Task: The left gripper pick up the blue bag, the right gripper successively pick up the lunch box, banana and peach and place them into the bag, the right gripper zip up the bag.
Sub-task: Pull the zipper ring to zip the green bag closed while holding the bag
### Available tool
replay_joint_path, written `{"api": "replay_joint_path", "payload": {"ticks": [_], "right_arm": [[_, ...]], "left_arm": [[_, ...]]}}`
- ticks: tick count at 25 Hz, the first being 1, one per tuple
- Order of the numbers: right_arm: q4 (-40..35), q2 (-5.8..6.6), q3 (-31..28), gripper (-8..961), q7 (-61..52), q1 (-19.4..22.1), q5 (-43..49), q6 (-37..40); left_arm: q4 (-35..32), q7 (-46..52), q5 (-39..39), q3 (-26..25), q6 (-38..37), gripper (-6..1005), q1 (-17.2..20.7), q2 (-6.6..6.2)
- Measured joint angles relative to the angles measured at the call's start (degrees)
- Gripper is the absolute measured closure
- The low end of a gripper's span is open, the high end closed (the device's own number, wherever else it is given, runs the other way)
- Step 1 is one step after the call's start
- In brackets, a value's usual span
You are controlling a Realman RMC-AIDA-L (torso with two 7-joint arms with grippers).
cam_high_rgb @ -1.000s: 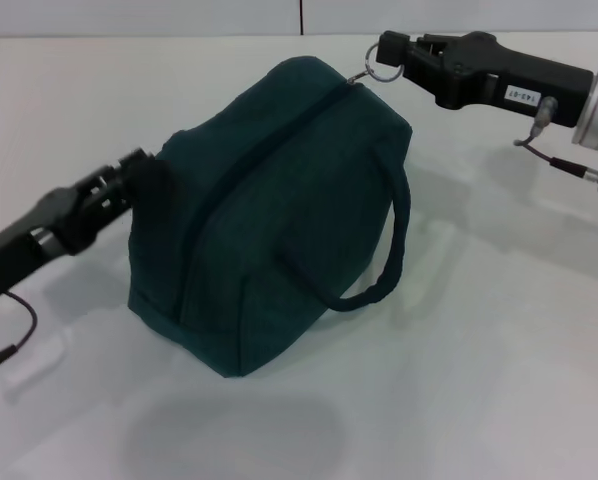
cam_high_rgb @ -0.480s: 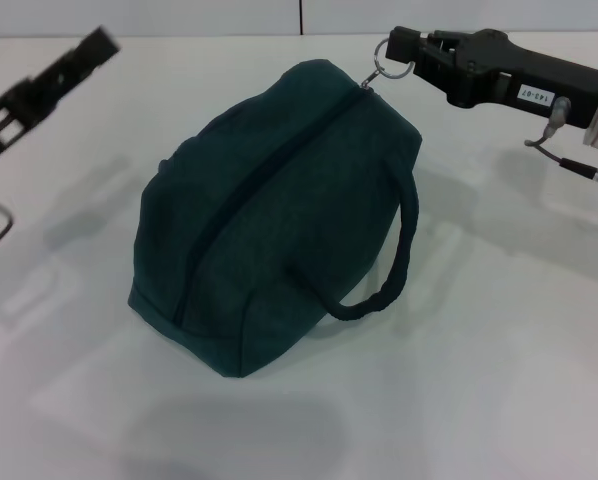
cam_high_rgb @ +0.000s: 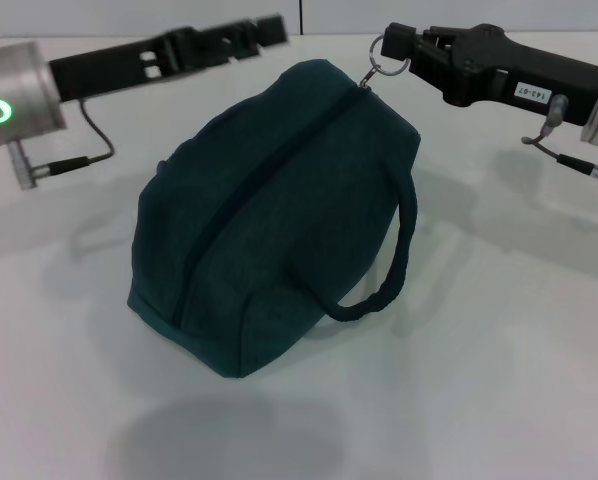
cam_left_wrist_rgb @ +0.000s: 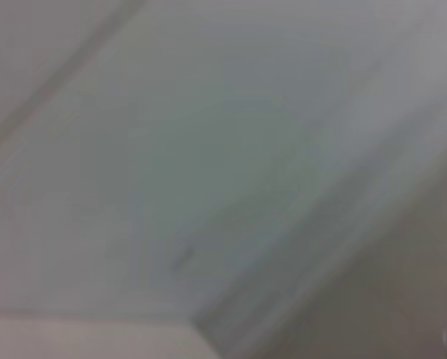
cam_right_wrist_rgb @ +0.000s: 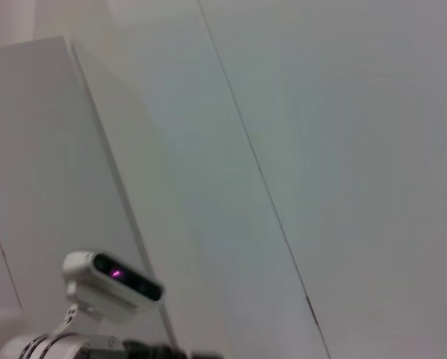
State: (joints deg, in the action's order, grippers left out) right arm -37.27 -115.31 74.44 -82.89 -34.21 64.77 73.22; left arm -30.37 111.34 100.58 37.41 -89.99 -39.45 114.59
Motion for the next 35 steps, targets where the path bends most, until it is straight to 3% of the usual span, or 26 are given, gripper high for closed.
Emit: {"api": "replay_joint_path", "payload": {"ticks": [7,28,35], "right_arm": [[0.00,0.00,0.00,936,0.11,-0.07,0.00,0.00],[-0.02,-0.07,-0.67,936,0.37,0.47,-0.30,1.49],[0.30,-0.09,-0.70,936,0.37,0.46,-0.35,1.52]], "left_arm": [[-3.91,9.10,4.09,7.72,2.68,117,-2.35,0.20],[-4.21,6.81,4.73,8.50,4.73,161,-0.63,0.67],[-4.25,6.78,4.36,8.28,4.73,501,-0.50,0.65]]}}
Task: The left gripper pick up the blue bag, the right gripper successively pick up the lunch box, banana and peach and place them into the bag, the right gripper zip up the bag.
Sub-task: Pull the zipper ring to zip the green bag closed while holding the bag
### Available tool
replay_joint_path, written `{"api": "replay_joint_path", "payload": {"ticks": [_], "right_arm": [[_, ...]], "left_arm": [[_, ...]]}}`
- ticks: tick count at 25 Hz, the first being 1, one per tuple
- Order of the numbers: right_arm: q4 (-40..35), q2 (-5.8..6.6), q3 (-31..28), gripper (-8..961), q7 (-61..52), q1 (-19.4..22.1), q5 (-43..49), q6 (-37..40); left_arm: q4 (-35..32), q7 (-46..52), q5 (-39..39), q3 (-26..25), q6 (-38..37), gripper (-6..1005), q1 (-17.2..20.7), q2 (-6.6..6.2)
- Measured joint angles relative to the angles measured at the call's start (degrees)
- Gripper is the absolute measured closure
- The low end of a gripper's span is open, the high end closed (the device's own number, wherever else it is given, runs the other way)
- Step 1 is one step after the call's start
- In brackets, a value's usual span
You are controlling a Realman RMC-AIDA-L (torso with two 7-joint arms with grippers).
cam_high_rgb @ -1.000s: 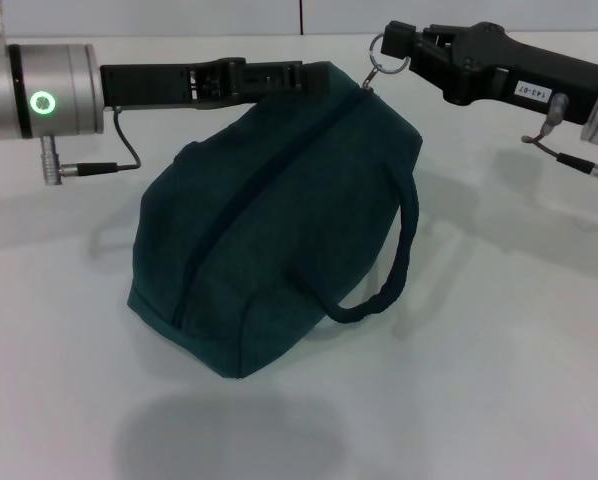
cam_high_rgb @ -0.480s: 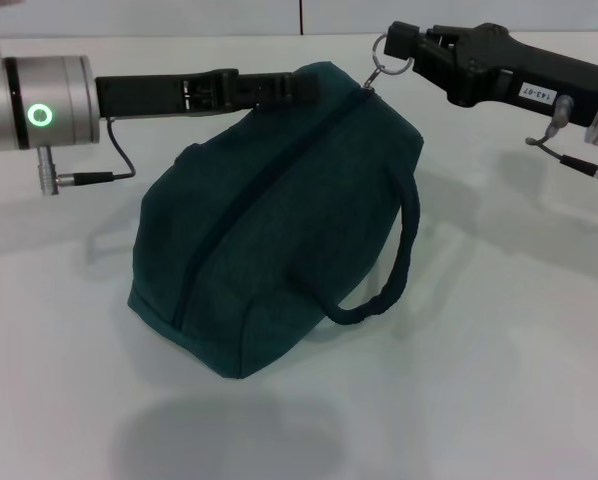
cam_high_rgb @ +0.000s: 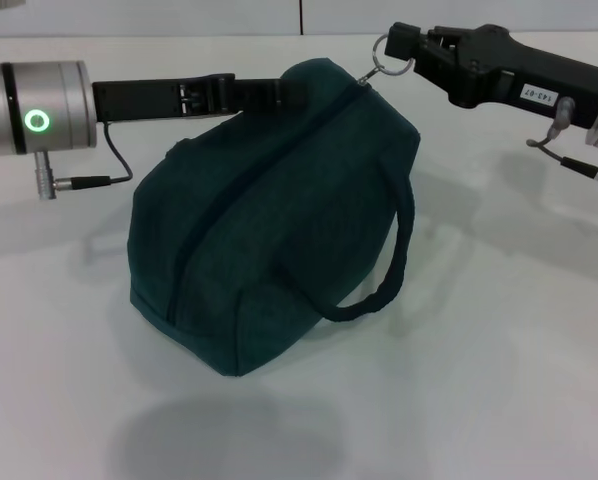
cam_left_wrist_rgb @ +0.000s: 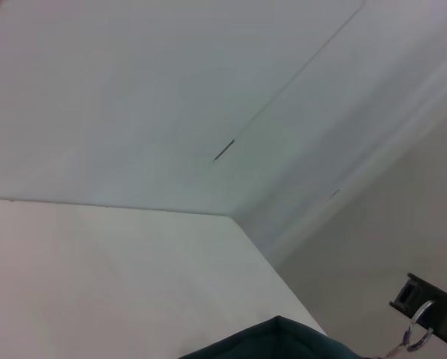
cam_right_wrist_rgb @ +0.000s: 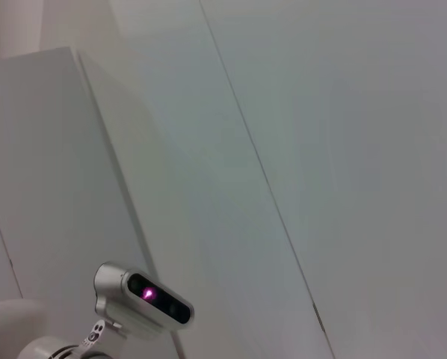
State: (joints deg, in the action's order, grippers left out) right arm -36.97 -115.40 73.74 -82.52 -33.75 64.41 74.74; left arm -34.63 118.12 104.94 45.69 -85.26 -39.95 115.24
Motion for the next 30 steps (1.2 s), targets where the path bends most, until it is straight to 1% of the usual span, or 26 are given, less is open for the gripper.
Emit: {"api": "replay_joint_path", "payload": {"ticks": [1,5,13,17,23,30], "right_arm": [[0.05,0.00,0.00,936,0.00,0.00,0.00,0.00],[0.49,-0.03,-0.50,936,-0.25,0.00,-0.09,0.01],[4.91,0.02,-1.41,937,-2.05,0.06,-4.13,1.14],[5.79,0.07,-1.41,937,-2.51,0.08,-4.71,1.35],[5.79,0.03,-1.41,937,-2.60,0.09,-4.71,1.45],[5.83,0.00,-1.41,937,-3.13,0.09,-4.72,1.47]], "left_arm": [[0.00,0.00,-0.05,-0.03,0.00,559,0.01,-0.01],[0.00,0.00,-0.15,-0.13,0.00,589,0.07,0.00],[0.00,-1.29,-0.62,-0.16,-1.12,636,0.09,0.92],[0.00,-2.06,-1.27,-0.16,-1.58,658,0.31,1.13],[0.00,-2.18,-1.62,-0.16,-1.74,794,0.46,1.19],[0.00,-2.19,-2.04,-0.12,-1.84,862,0.52,1.25]]}}
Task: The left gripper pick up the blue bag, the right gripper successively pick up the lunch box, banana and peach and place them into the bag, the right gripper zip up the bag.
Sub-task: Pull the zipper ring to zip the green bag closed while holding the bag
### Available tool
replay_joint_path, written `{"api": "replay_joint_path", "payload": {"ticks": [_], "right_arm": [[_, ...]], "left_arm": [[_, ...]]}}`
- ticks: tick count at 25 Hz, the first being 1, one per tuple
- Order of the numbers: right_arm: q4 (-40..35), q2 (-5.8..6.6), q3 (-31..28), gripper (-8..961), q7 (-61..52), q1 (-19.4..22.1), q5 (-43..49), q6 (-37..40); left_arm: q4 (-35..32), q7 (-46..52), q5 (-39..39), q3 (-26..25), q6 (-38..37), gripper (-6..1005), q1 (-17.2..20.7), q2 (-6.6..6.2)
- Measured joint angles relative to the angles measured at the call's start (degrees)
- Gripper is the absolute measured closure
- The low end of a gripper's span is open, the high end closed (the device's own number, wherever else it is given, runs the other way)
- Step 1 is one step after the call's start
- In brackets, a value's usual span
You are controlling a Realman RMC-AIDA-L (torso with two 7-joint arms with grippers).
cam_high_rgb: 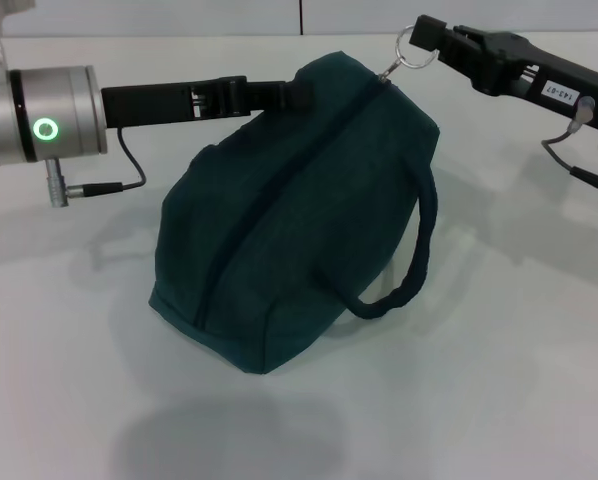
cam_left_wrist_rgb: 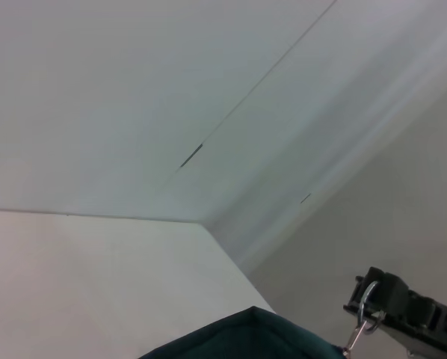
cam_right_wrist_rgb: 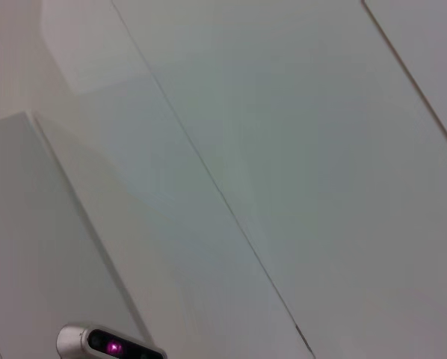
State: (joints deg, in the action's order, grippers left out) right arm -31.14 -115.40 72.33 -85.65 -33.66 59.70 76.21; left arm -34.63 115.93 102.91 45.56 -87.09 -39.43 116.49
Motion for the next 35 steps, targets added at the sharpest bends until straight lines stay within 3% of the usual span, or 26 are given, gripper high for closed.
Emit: {"api": "replay_joint_path", "payload": {"ticks": [15,35], "right_arm": [[5.83,0.19,-4.68,936,-5.28,-0.52,-0.73,-0.55],[9.86,0.18,-4.44,936,-7.48,-1.44,-0.36,-3.25]], "left_arm": [[0.00,-1.51,-1.28,0.24,-4.02,870,0.01,0.06],[0.46,-5.32,-6.73,-0.13,-10.37,874,2.40,-0.11]]}}
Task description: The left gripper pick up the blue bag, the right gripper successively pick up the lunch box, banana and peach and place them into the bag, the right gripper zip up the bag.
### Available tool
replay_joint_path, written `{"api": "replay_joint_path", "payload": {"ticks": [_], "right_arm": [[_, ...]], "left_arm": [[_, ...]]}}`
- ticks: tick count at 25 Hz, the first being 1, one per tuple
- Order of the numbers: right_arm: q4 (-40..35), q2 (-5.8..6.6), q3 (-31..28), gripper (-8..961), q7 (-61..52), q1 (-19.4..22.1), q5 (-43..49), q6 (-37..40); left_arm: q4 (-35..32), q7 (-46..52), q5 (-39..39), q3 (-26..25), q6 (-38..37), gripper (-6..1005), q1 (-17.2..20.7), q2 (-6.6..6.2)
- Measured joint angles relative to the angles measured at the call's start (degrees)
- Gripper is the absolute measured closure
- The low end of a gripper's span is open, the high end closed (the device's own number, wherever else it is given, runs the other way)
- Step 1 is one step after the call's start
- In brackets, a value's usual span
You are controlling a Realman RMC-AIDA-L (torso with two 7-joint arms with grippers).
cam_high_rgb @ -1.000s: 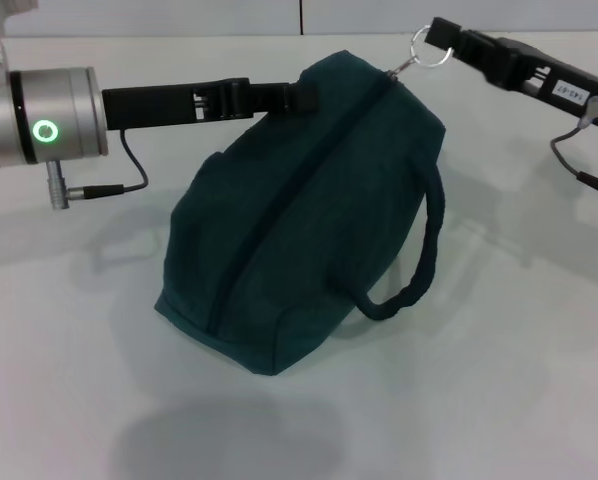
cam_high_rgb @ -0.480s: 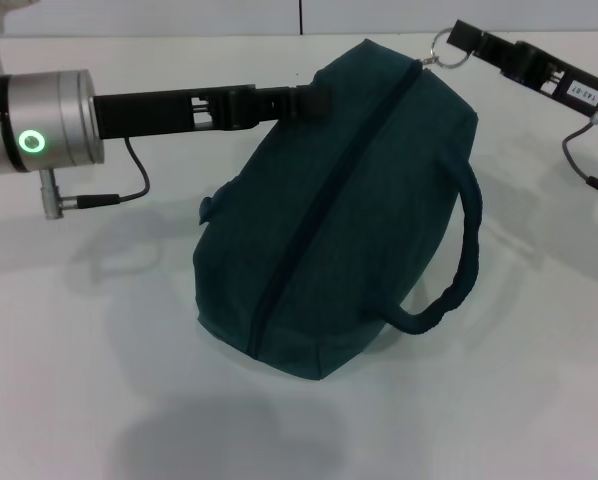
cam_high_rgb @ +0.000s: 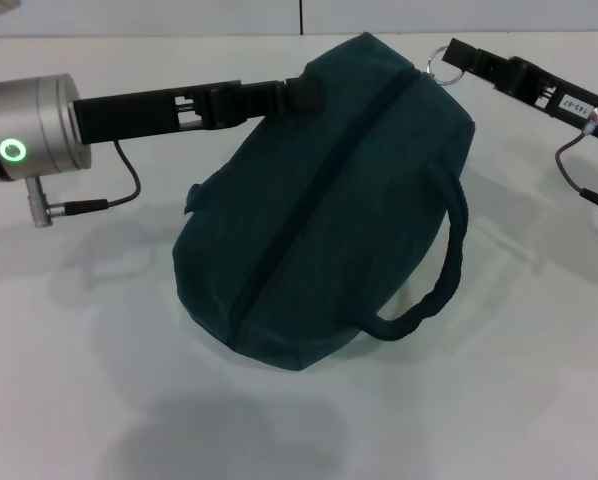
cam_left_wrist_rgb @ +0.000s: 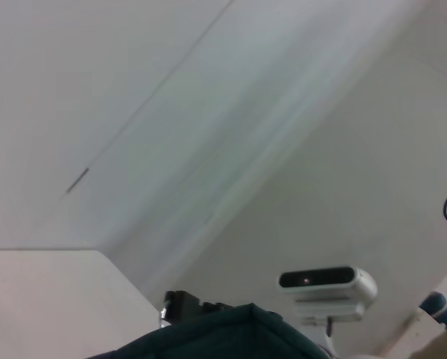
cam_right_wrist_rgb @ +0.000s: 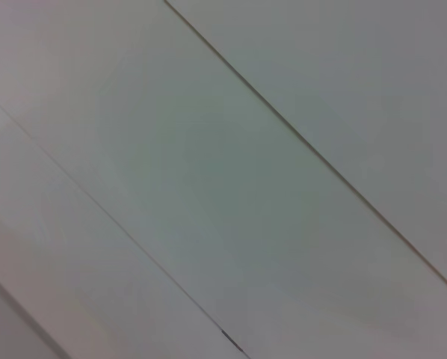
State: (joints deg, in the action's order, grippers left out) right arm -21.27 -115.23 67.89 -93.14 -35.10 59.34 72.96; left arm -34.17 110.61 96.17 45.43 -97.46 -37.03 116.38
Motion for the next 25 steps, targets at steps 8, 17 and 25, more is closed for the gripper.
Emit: {"api": "replay_joint_path", "payload": {"ticks": [8,17,25], "right_arm": [[0.02,0.03,0.40,888,0.08,-0.51,0.33,2.03],[0.23,0.51,-0.08,545,0.41,0.11,0.40,2.01],[-0.13,1.32,-2.83,370,0.61,2.82,0.05,2.27]], "left_arm": [[0.29,0.46,-0.06,-0.12,4.16,875,0.20,0.31],[0.36,0.41,0.13,0.08,13.26,877,-0.48,1.14],[1.28,-0.64,2.33,0.74,20.86,825,-2.73,2.79]]}}
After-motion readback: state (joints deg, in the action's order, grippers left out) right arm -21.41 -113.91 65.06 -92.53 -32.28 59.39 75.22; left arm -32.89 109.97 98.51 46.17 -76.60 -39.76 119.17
